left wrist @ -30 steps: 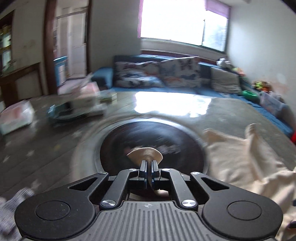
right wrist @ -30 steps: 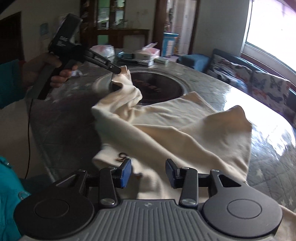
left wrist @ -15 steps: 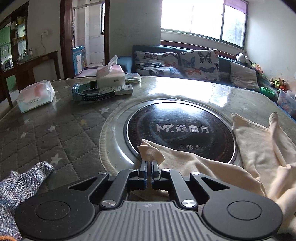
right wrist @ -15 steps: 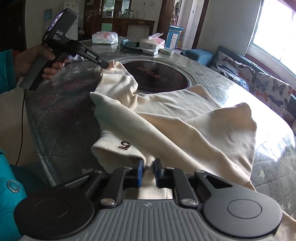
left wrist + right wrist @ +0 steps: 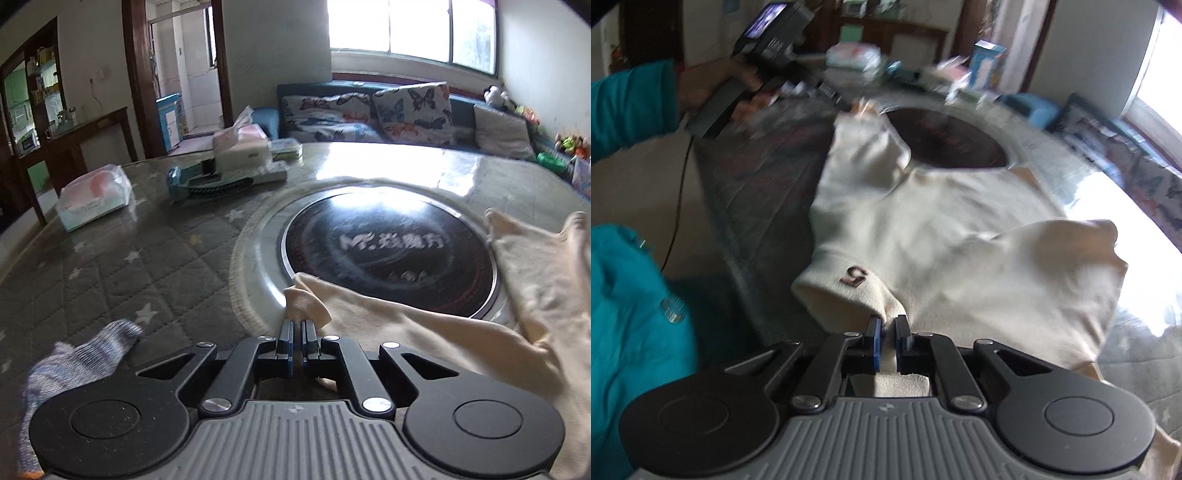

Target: Fold clothes

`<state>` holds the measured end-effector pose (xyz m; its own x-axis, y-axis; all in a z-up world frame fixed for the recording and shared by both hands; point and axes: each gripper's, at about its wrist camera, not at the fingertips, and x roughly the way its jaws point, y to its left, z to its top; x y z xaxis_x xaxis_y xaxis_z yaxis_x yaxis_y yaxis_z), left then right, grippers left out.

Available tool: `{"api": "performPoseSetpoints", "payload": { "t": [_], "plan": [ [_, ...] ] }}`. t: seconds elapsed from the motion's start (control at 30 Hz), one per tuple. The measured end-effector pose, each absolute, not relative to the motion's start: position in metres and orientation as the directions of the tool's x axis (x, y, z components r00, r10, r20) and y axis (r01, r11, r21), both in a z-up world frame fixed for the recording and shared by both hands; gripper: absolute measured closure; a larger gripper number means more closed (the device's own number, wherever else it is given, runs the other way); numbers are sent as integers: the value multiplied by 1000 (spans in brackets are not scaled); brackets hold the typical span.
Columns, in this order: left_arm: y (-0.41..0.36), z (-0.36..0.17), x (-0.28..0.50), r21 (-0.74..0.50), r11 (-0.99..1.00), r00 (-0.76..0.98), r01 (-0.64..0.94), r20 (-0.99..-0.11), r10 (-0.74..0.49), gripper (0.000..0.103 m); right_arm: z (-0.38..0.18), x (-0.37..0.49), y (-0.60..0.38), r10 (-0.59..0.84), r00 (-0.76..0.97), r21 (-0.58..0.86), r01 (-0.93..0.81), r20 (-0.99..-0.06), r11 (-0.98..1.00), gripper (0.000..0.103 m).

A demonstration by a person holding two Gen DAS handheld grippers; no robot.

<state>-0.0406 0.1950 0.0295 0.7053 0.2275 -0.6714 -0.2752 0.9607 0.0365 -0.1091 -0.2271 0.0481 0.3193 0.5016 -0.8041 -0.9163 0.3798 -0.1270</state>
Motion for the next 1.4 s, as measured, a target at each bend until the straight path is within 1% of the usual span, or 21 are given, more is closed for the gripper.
{"api": "performPoseSetpoints", "payload": {
  "t": [0.1, 0.13, 0.17, 0.27, 0.33, 0.4, 0.43, 0.47, 0.53, 0.67, 0.73, 0.77, 0.87, 0.93, 1.07, 1.2, 1.23, 1.27, 1.3, 1.33, 1.4],
  "plan": [
    [198, 31, -41, 53, 958, 692, -281, -680, 241, 98, 55, -100, -233, 523, 283, -64, -916, -804, 397, 93],
    [199, 32, -42, 59, 957, 688, -283, -683, 245, 94, 59, -96, -235, 531, 271, -41, -914, -803, 403, 91],
    [200, 32, -42, 64, 956, 684, -285, -686, 250, 94, 62, -93, -237, 539, 258, -18, -912, -801, 409, 91],
    [201, 37, -41, 74, 955, 679, -287, -688, 257, 93, 76, -77, -246, 556, 290, -1, -887, -779, 461, 87],
    [197, 44, -35, 42, 965, 699, -261, -681, 218, 93, 85, -61, -253, 548, 349, -18, -854, -760, 519, 85],
    [187, 49, -26, 7, 977, 717, -215, -678, 163, 92, 90, -41, -259, 518, 423, -43, -803, -743, 595, 81],
    [179, 50, -19, -3, 982, 722, -187, -678, 136, 90, 90, -29, -262, 496, 458, -50, -770, -738, 636, 76],
    [171, 51, -11, -12, 987, 726, -160, -679, 109, 89, 89, -16, -264, 473, 488, -52, -735, -734, 676, 75],
    [153, 49, 5, -31, 994, 730, -107, -681, 57, 85, 84, 9, -270, 435, 530, -58, -679, -728, 731, 75],
    [116, 43, 41, -39, 999, 735, -17, -678, -14, 83, 73, 53, -280, 376, 584, -62, -593, -719, 803, 75],
    [101, 39, 61, -48, 999, 733, 15, -679, -43, 77, 67, 70, -283, 356, 602, -62, -562, -714, 825, 75],
    [94, 38, 70, -49, 998, 733, 28, -678, -54, 75, 65, 79, -285, 347, 608, -61, -548, -714, 834, 75],
    [74, 33, 96, -35, 997, 734, 66, -675, -73, 73, 57, 100, -290, 334, 616, -36, -508, -713, 860, 75],
    [64, 28, 110, -13, 997, 733, 78, -677, -66, 67, 52, 112, -293, 328, 619, -17, -484, -714, 875, 75],
    [59, 22, 120, -4, 994, 733, 107, -676, -81, 67, 44, 130, -297, 326, 619, 15, -453, -714, 892, 75],
    [55, 15, 128, 3, 991, 732, 136, -674, -98, 71, 39, 141, -295, 335, 608, 41, -445, -720, 894, 75],
    [54, 14, 131, 5, 990, 732, 143, -674, -102, 74, 38, 143, -293, 339, 603, 46, -447, -722, 894, 76],
    [53, 12, 133, 7, 989, 731, 150, -674, -106, 85, 36, 146, -292, 342, 598, 51, -448, -725, 893, 76],
    [52, 10, 135, 9, 988, 731, 157, -673, -111, 93, 35, 148, -290, 345, 594, 57, -449, -727, 892, 76],
    [52, 11, 135, 18, 987, 735, 162, -670, -108, 97, 34, 150, -288, 349, 589, 62, -451, -729, 890, 78],
    [52, 10, 135, 39, 986, 747, 163, -658, -97, 100, 32, 152, -285, 347, 584, 59, -454, -733, 889, 85]
  ]
}}
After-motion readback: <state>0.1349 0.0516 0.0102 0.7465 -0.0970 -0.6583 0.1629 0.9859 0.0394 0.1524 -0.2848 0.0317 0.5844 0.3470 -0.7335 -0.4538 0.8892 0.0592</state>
